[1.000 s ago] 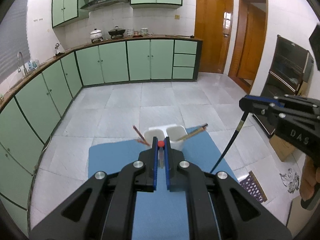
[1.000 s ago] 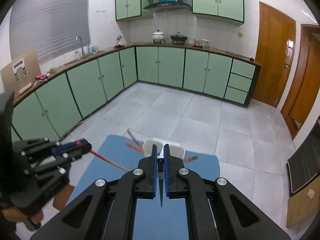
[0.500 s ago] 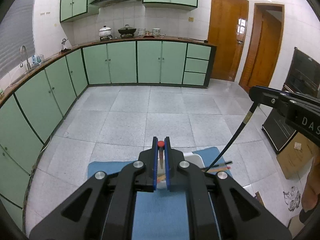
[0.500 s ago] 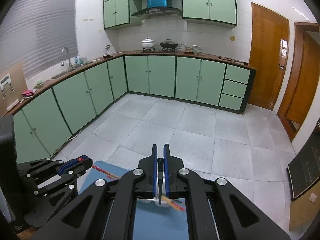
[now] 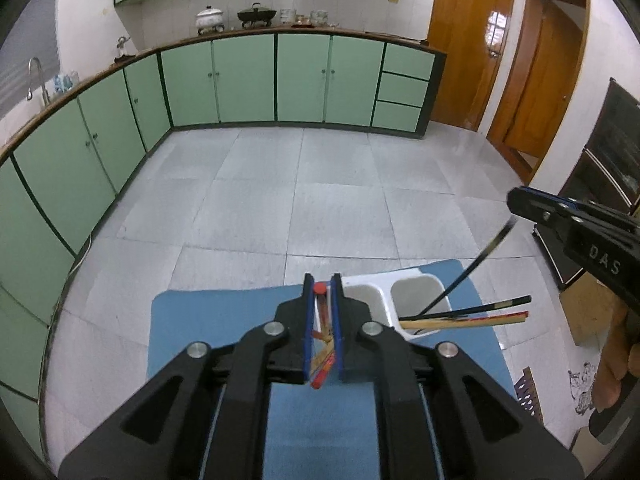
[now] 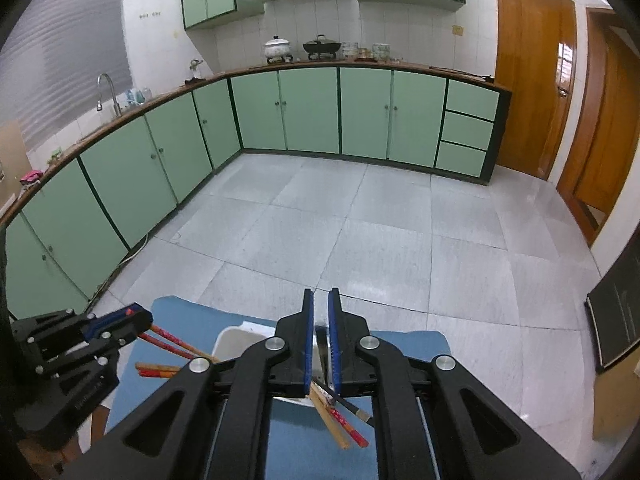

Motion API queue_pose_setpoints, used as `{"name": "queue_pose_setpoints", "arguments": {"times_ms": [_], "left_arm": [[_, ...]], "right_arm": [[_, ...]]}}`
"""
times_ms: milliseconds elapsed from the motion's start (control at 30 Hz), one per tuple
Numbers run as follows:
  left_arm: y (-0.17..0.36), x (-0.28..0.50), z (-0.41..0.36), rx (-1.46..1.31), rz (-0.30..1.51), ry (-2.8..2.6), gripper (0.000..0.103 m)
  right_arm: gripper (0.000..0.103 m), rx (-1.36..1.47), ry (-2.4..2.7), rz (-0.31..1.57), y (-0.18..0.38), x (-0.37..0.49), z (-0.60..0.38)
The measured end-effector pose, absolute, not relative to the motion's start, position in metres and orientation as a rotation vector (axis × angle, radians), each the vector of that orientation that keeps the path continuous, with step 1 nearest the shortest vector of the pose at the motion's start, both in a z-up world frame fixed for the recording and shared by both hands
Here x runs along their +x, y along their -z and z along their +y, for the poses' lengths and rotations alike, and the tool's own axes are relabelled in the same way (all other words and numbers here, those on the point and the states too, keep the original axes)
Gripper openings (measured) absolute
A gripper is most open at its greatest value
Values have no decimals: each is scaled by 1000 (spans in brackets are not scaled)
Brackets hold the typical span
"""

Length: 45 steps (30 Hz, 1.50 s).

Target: Organize utensils

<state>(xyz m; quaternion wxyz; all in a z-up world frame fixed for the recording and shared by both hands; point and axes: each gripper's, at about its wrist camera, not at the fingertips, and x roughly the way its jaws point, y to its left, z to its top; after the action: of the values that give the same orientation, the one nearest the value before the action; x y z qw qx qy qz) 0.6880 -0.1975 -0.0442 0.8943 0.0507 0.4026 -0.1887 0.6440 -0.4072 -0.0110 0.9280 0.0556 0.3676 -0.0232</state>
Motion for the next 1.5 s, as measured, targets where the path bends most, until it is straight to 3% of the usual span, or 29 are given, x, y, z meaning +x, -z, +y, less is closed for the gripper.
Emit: {"name": "queue_pose_setpoints", "arguments": {"times_ms": [267,367,500,533,800,1033,1300,1500], "left_arm": [[23,672,-178,80,791,348,48],[10,661,-169,68,764,329,60],[-4,631,-154,78,715,296,81],[-6,624,-151,75,708,290,82],[0,532,-99,1,666,284,95],[27,434,-50,-42,632,224,96],[48,315,-50,142,532,150,98],[65,239,-48,83,558,144,98]], "right_arm": [[19,116,73,726,0,615,-418],[27,116,79,702,-12,596,-420],[48,108,81,674,-24,565,-418],[57,111,87,659,-28,552,-416],[96,94,100,539,-23,434,-395],[97,100,99,511,18,328,-365],[97,74,241,552,66,246,-324],[97,126,201,578,82,195,-308]]}}
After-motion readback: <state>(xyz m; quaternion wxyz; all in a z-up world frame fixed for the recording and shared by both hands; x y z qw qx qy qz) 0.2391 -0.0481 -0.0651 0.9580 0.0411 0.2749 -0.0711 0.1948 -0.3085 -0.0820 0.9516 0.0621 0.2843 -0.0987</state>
